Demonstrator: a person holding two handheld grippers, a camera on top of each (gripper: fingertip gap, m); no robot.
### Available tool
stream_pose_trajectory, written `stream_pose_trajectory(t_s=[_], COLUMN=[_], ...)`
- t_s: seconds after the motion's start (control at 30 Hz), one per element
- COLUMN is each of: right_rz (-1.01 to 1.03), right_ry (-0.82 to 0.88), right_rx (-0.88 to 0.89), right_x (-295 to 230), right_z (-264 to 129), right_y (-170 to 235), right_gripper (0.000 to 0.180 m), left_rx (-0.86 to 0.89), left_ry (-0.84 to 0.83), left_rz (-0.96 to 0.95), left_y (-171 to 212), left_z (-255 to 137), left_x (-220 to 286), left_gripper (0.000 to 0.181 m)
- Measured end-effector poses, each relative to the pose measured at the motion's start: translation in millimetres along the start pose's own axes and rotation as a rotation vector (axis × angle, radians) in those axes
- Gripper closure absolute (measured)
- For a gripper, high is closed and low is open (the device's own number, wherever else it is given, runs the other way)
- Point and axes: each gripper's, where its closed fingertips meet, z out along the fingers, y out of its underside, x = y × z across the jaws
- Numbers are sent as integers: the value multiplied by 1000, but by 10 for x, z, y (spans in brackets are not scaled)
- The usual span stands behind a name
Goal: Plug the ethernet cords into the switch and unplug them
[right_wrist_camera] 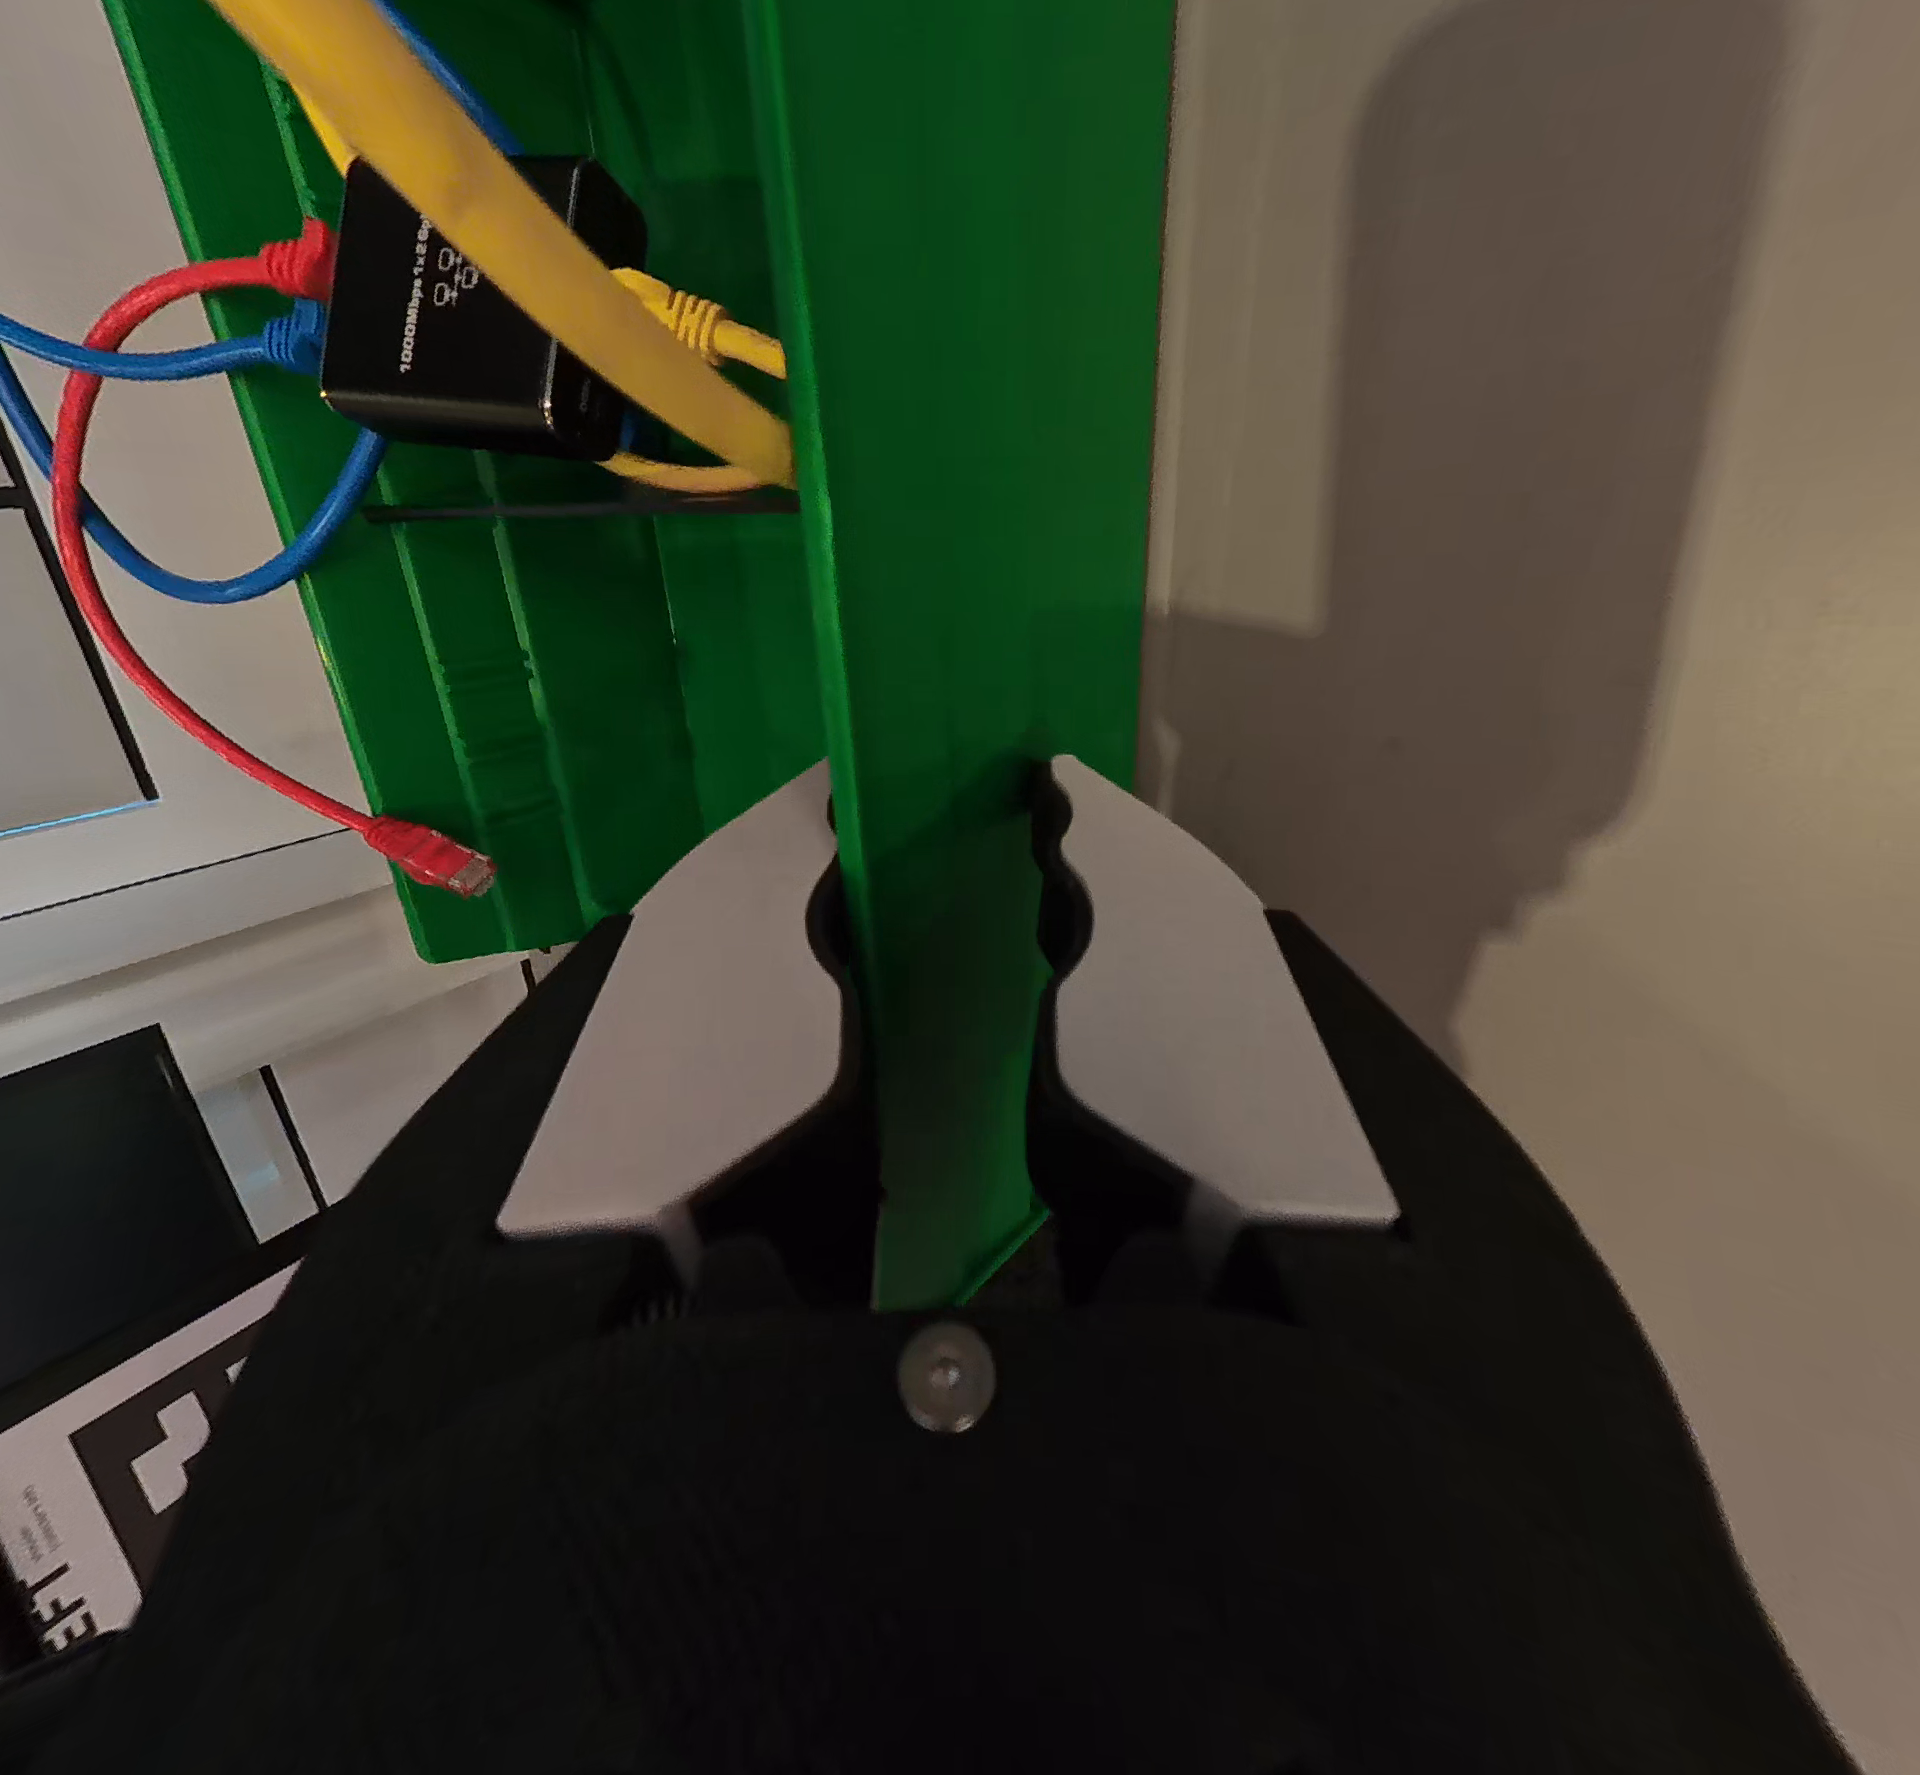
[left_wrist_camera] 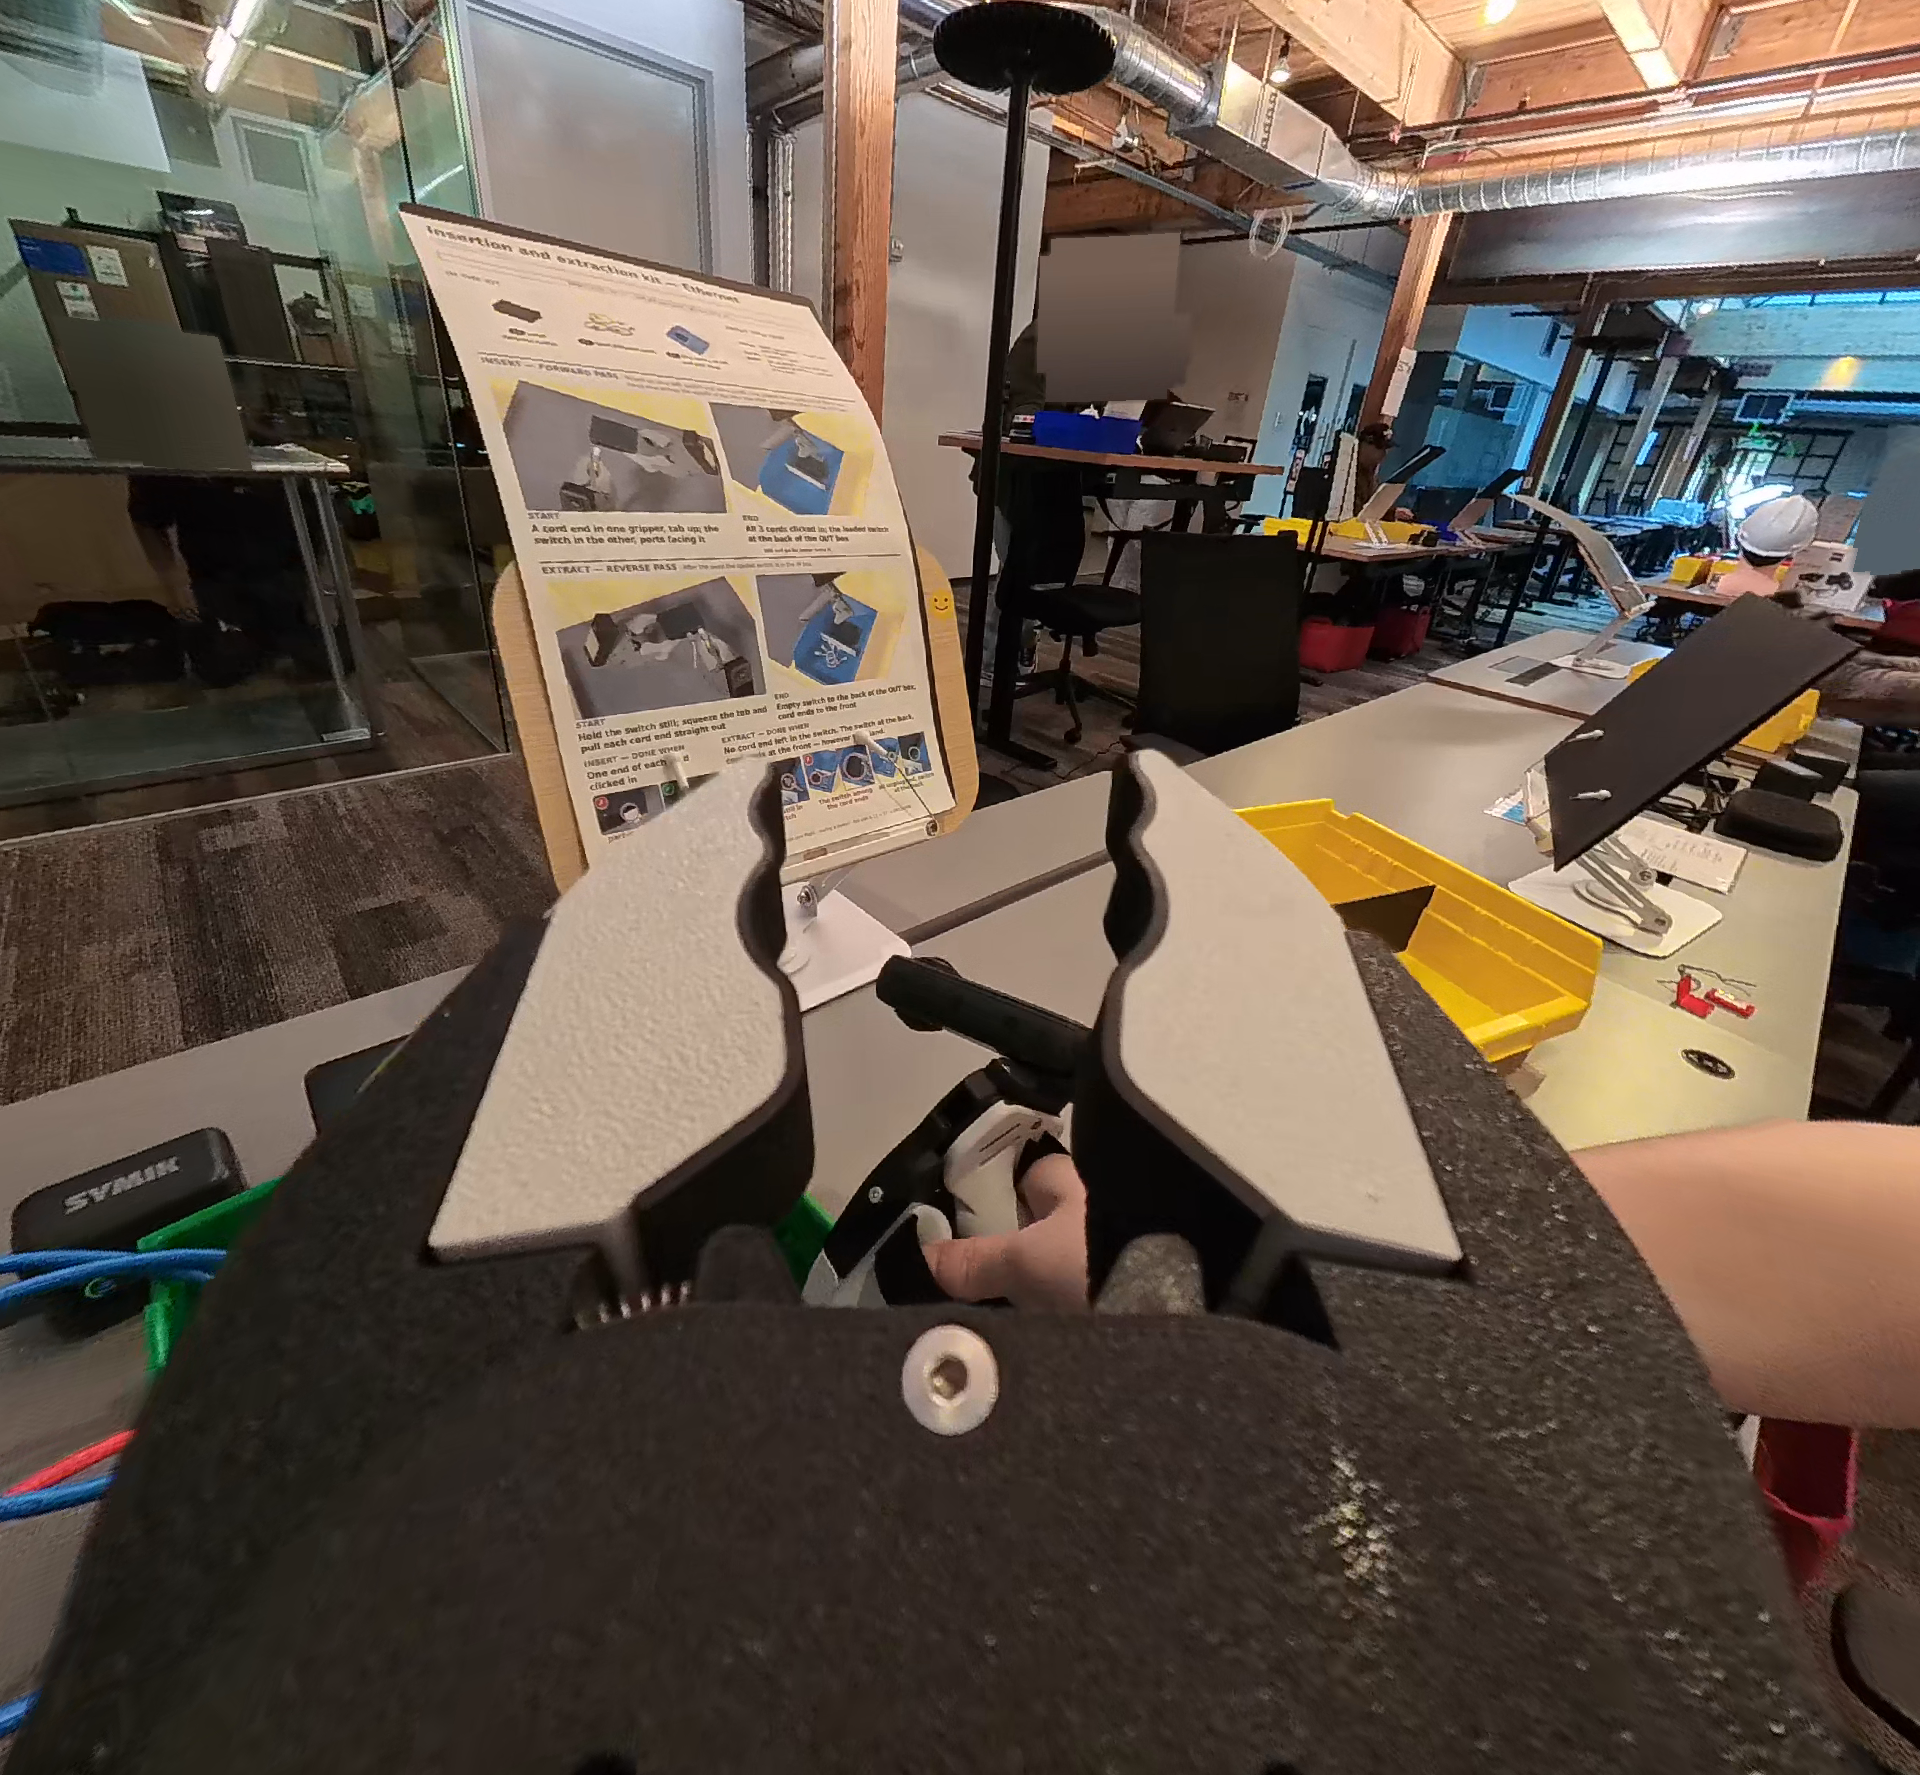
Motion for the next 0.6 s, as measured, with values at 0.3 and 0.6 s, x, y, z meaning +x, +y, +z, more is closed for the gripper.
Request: stream_pose_trajectory(t_s=[0.3,0.6], right_rz=[-35,-400], right_ry=[-47,59], right_rx=[-38,-3], right_x=[-24,-67], right_z=[-16,-135], right_y=[97,33], right_gripper=[144,144], left_rx=[-28,-61], left_ry=[2,-15], left_rz=[32,49], left_y=[46,111], left_z=[74,179], left_x=[84,106], left_gripper=[121,121])
